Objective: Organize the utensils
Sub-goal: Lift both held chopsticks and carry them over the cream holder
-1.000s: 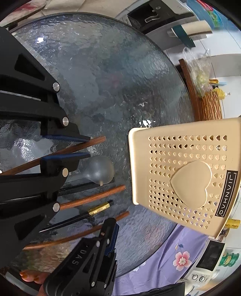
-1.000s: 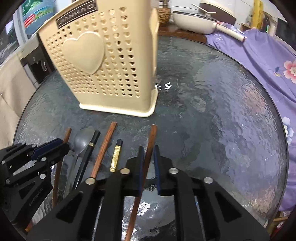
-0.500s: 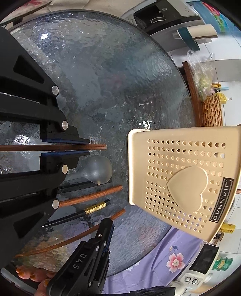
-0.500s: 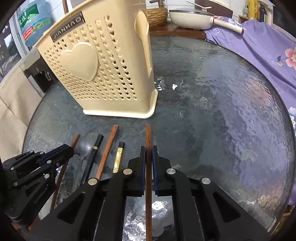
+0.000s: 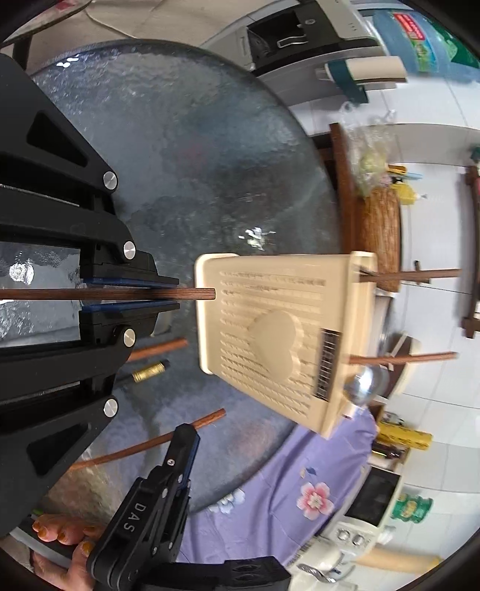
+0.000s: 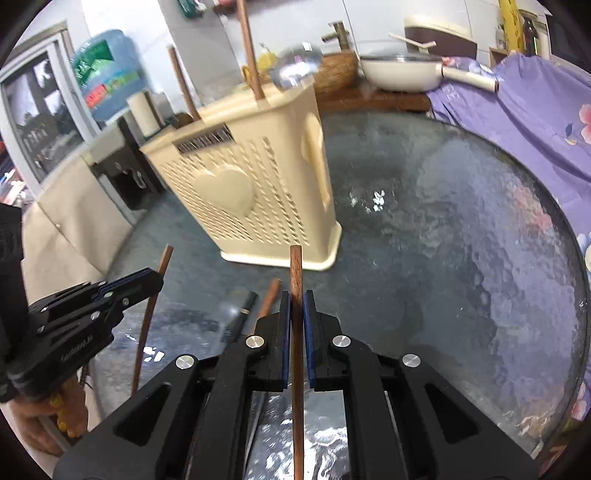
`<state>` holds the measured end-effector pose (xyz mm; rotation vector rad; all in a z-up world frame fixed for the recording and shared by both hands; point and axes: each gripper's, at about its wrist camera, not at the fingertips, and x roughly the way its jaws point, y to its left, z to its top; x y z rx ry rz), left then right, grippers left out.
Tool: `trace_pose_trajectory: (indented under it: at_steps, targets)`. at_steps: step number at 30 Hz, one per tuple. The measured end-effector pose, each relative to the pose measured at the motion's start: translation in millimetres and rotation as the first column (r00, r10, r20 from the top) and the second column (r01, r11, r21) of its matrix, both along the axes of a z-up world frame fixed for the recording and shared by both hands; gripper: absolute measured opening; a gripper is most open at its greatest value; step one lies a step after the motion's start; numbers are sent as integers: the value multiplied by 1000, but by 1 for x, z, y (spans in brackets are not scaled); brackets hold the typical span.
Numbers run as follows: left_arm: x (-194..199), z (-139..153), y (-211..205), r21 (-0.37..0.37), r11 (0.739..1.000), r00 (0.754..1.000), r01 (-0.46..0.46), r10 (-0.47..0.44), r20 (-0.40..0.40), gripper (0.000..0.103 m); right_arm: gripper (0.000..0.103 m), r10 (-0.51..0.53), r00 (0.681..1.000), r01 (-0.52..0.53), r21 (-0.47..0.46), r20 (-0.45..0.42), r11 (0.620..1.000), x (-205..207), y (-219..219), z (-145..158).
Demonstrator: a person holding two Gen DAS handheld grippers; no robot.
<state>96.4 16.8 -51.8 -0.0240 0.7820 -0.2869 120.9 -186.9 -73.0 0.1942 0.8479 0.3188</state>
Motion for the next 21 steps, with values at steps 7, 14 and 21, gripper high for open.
trace_pose_trajectory:
  at_steps: [7,14,21]
  targets:
    - [-15,39,3,-49,998,996,32,-28,84,6,7,48,991,-51,23,123,998,-25,-4,50]
    - [-22,57,3,-58,997,991,59,-51,126,6,7,76,977,-79,11,198,997,-44,-3,81]
    - [-27,75,4,-81,992,985,99,-87,148,6,7,103,967,-104,-8,234,995,-52,-3,99]
